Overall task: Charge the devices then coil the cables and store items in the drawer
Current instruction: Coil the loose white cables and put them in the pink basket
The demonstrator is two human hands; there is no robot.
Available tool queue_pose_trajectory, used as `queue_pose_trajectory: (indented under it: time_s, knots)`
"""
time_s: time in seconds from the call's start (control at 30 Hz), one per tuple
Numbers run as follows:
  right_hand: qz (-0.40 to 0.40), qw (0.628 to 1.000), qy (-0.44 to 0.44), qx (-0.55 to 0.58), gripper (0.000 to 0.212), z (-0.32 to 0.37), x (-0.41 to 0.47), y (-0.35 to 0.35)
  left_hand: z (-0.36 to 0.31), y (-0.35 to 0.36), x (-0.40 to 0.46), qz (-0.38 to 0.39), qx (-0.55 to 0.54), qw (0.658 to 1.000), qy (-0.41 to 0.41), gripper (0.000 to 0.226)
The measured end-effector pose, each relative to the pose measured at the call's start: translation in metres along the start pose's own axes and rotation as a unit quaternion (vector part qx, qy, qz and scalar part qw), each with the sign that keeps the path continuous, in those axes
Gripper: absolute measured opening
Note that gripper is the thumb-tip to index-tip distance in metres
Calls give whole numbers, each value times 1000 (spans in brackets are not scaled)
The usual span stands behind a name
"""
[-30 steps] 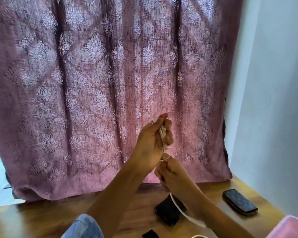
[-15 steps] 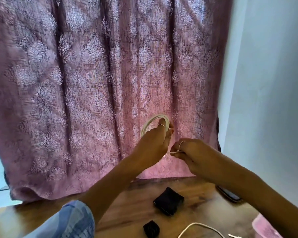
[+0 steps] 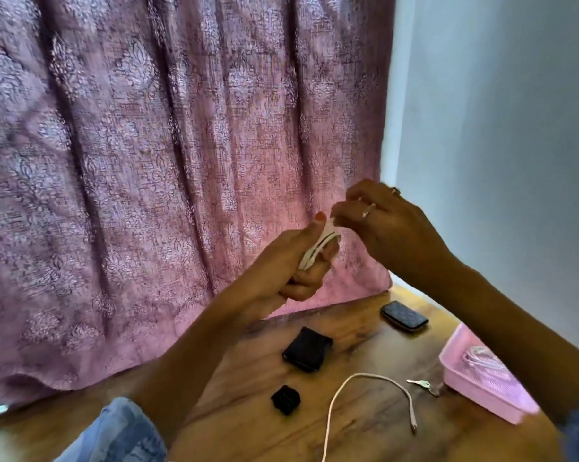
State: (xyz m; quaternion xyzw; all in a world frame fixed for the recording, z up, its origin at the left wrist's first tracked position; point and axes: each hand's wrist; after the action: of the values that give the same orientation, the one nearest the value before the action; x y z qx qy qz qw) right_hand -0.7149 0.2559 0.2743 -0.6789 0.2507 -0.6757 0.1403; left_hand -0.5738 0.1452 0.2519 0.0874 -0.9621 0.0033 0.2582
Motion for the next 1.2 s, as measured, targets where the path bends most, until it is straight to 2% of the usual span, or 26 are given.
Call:
queue_pose_trajectory:
  time_s: [0.07,0.13,0.17,0.23,0.33,0.4,0.47,0.6,0.7,0.77,0.83,0.9,0.97,1.03,1.13,1.2]
  knots:
    - [17,982,94,163,17,12,-6,0,-5,6,-5,9,-114,993,-5,39]
    - [58,936,202,282,17,27,-14,0,-5,11,-11,25,-192,981,-6,39]
    - [91,899,253,345,17,33,-18,1,-5,14,-15,31,-220,975,-4,40]
    - [143,796,344,478,17,44,-29,3,-3,18,-21,23,-261,965,2,45]
    - [196,653,435,588,23,54,-41,3,0,18,-28,-17,-286,958,7,46]
    - [206,585,465,632,30,57,-47,3,2,17,-32,-42,-261,964,-5,46]
    - [208,554,462,660,34,58,-51,4,6,13,-34,-96,-211,973,-11,47]
    - [235,580,419,658,38,56,-62,7,21,10,-35,-203,-98,974,0,44]
    - [233,566,423,668,44,55,-71,9,35,17,-31,-227,-39,973,16,48]
    - [213,578,434,657,42,52,-79,12,43,23,-27,-246,23,969,18,44]
    - [190,635,451,598,38,48,-86,15,52,28,-24,-266,63,962,12,42]
    - [170,712,451,511,33,42,-93,16,61,34,-18,-278,61,959,-2,43]
    - [177,768,436,433,32,36,-98,15,69,39,-13,-287,56,956,-15,43]
    - [202,810,421,355,36,27,-104,13,73,44,-9,-288,64,955,-36,41]
    - [238,859,383,241,30,14,-118,10,85,52,-4,-272,59,959,-62,38]
    - [260,869,363,214,34,9,-128,8,91,55,-1,-264,50,960,-73,36]
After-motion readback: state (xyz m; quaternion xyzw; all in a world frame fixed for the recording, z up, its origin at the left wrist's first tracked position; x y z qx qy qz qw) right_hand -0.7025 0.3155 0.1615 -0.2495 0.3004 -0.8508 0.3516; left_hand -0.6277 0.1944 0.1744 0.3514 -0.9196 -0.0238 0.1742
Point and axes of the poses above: each hand's wrist, its own x-axis towards the middle knuckle, its own y-axis out of the palm, z = x × y, and after that the axes turned 14 degrees about y, right-handed
